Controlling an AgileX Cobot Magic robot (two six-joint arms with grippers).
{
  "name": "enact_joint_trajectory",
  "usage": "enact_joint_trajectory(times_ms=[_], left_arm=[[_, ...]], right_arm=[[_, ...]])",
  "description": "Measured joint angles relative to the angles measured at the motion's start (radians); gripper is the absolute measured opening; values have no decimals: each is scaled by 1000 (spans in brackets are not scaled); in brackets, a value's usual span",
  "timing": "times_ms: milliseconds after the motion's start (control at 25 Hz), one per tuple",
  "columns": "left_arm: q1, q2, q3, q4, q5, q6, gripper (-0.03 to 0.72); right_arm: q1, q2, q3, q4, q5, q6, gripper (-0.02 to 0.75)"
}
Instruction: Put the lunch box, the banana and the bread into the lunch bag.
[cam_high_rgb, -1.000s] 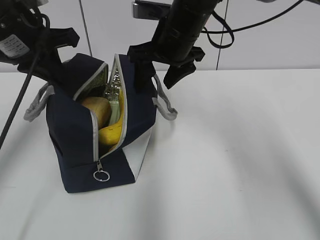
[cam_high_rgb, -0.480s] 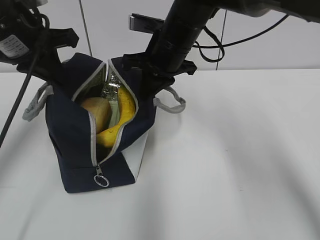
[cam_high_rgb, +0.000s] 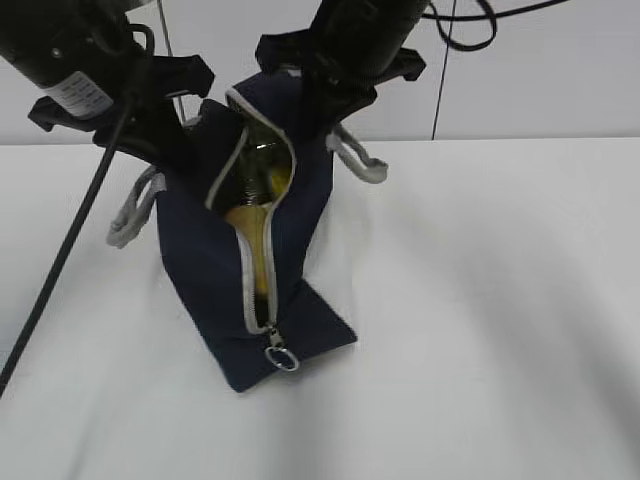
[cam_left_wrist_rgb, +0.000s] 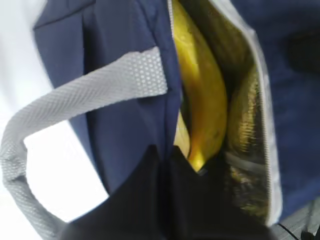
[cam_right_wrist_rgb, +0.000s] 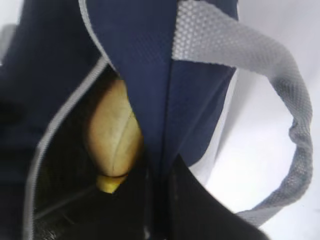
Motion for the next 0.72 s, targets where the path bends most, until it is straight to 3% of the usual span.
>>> enact_joint_trajectory(times_ms=[360, 720], left_arm=[[-55, 0, -88, -25, -26, 3, 0], [-59, 35, -102, -113, -70, 2, 0]], right_arm=[[-72, -120, 26, -7, 17, 0, -11], [-119, -227, 234, -5, 12, -33, -12]])
